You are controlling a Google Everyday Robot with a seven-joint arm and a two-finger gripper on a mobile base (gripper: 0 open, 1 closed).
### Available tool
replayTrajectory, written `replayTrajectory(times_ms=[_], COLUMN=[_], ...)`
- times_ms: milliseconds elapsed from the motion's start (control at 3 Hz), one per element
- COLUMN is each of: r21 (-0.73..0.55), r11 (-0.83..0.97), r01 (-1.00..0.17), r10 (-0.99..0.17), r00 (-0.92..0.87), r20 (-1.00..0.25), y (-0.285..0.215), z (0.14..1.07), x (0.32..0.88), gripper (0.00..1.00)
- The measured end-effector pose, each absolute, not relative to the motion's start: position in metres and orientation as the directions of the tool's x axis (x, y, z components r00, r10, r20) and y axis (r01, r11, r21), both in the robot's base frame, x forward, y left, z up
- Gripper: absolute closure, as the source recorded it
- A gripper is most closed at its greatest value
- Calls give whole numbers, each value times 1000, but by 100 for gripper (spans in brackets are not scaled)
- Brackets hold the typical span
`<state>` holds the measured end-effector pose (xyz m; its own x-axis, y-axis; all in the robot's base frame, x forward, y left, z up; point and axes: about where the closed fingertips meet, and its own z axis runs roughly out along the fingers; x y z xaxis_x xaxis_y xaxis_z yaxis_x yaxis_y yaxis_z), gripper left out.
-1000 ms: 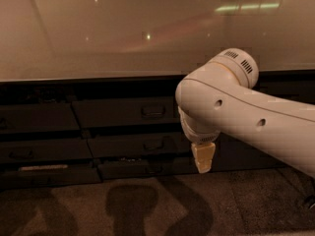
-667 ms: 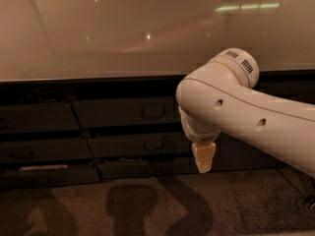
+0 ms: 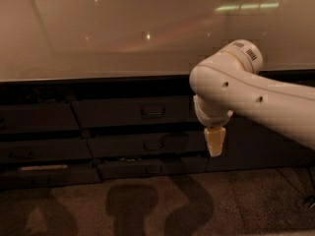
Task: Open top drawer
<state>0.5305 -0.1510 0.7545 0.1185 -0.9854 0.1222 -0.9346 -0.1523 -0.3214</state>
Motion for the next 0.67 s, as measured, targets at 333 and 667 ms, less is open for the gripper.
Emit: replayTrajectory(times_ms=[333, 667], r21=[-305, -274], r11=[-147, -113], r01=[-941, -955], r10=[-987, -993], r00=[122, 100], r20=[101, 62], y=[-171, -192], z=[742, 730], x=[562, 587], gripper=[0, 0])
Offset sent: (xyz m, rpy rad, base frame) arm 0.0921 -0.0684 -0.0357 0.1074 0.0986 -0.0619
